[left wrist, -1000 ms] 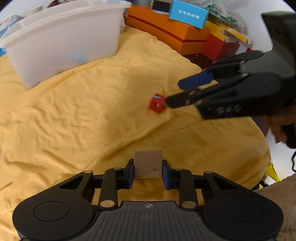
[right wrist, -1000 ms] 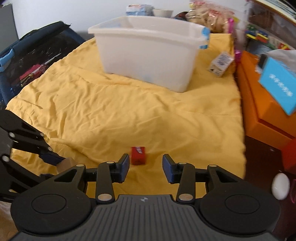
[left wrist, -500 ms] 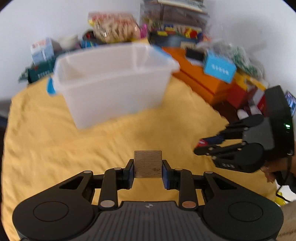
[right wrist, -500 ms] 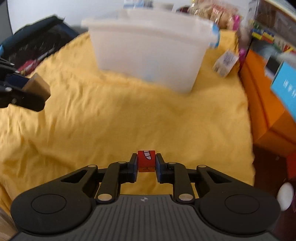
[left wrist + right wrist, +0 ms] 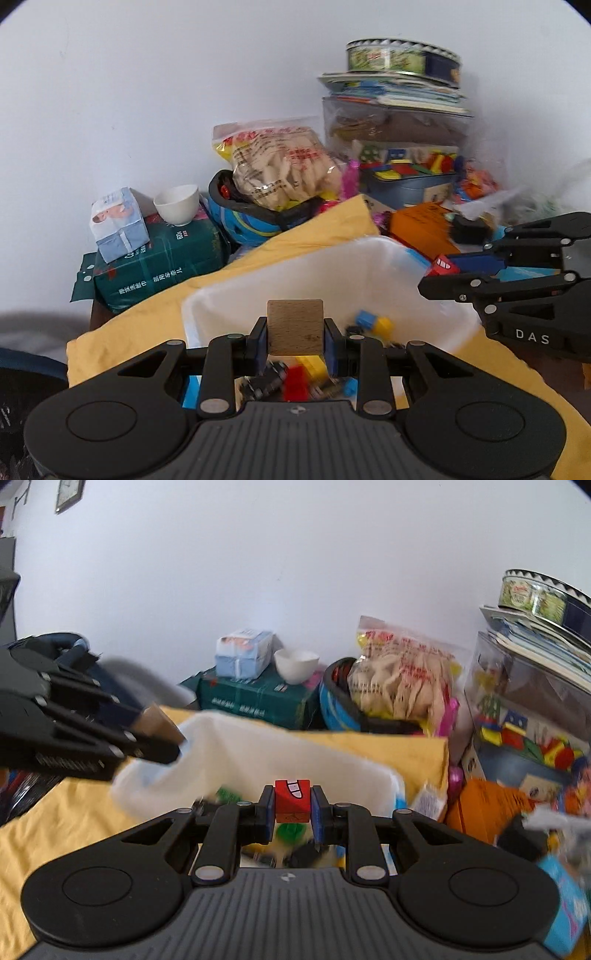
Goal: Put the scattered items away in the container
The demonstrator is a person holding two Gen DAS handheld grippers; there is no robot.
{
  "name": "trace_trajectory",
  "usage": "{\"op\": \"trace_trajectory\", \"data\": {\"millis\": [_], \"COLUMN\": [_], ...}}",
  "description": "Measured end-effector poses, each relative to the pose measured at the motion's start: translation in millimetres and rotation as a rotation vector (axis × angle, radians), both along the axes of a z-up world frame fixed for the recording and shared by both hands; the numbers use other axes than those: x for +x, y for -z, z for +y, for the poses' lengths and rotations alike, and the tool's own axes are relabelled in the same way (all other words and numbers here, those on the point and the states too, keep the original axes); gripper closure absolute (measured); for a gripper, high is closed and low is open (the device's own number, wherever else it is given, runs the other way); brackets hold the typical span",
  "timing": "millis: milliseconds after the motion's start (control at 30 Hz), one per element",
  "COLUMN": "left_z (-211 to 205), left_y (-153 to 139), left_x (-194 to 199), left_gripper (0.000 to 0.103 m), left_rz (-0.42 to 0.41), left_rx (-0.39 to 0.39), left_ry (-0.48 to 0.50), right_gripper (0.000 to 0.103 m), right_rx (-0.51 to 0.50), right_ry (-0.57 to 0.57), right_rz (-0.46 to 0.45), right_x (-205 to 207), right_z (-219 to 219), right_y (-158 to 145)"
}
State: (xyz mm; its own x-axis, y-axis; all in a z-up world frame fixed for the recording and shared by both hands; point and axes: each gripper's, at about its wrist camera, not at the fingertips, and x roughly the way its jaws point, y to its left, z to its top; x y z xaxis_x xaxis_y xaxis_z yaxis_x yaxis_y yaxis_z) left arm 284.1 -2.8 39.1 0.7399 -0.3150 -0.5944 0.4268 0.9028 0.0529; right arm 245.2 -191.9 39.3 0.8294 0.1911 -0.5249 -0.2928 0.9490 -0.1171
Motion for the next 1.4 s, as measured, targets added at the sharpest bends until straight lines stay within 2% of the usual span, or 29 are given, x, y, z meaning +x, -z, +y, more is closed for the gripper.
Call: {"op": "trace_trajectory", "data": {"millis": [100,267,300,333,367,500,567,733,833,900,1000,1133,1400], "left_z": [-5.1,-14.7,-13.7,-13.6,-12.5,-9.8,-10.1,-18.7,-25.7,-24.4,-21.0,-24.1,-30.4], "left_y": [16.5,56.4,61.2,64.1,65.1,51.3,40.0,13.5,-0.1,-8.0,-9.5,-4.7,-13.9], "left_x": [30.2,50.8,51.1,50.9,50.8,38.4,29.6,-1.6,-26.2,-39.9,-48.5,-50.7,-70.4], "left_gripper": [0.07,0.07,0.07,0.067,0.062,0.049,0.036,0.032,0.024,0.021,0.017,0.017,0.017], "left_rz": [0.025,0.099,0.106,0.115,0.121,0.078,0.041,-0.075,-0.151,-0.173,-0.128,-0.078,-0.137], "left_rx": [0.023,0.056,0.059,0.053,0.048,0.035,0.025,0.043,0.07,0.027,-0.053,-0.042,-0.054], "left_ry": [-0.014,-0.023,-0.026,-0.026,-0.03,-0.053,-0.066,-0.108,-0.147,-0.164,-0.141,-0.154,-0.158], "right_gripper": [0.081,0.08,0.078,0.071,0.068,0.067,0.063,0.058,0.057,0.055,0.053,0.052,0.05], "right_rx": [0.003,0.007,0.0,-0.006,-0.008,-0.008,0.005,0.018,0.028,0.035,0.035,0.044,0.063], "right_ry": [0.031,0.07,0.069,0.067,0.067,0.062,0.06,0.058,0.06,0.058,0.054,0.061,0.073], "right_rz": [0.036,0.137,0.151,0.161,0.163,0.138,0.123,0.089,0.077,0.071,0.071,0.078,0.097], "right_x": [25.3,45.8,47.7,48.8,48.3,45.3,42.9,26.6,12.1,0.0,-17.5,-36.4,-67.0], "right_z": [3.1,-0.3,0.3,0.9,0.8,1.6,0.9,0.4,-2.6,-5.7,-8.4,-14.3,-23.1], "right_y": [14.9,49.3,53.8,56.6,57.9,50.3,43.9,30.2,24.4,22.1,21.8,21.6,27.0]}}
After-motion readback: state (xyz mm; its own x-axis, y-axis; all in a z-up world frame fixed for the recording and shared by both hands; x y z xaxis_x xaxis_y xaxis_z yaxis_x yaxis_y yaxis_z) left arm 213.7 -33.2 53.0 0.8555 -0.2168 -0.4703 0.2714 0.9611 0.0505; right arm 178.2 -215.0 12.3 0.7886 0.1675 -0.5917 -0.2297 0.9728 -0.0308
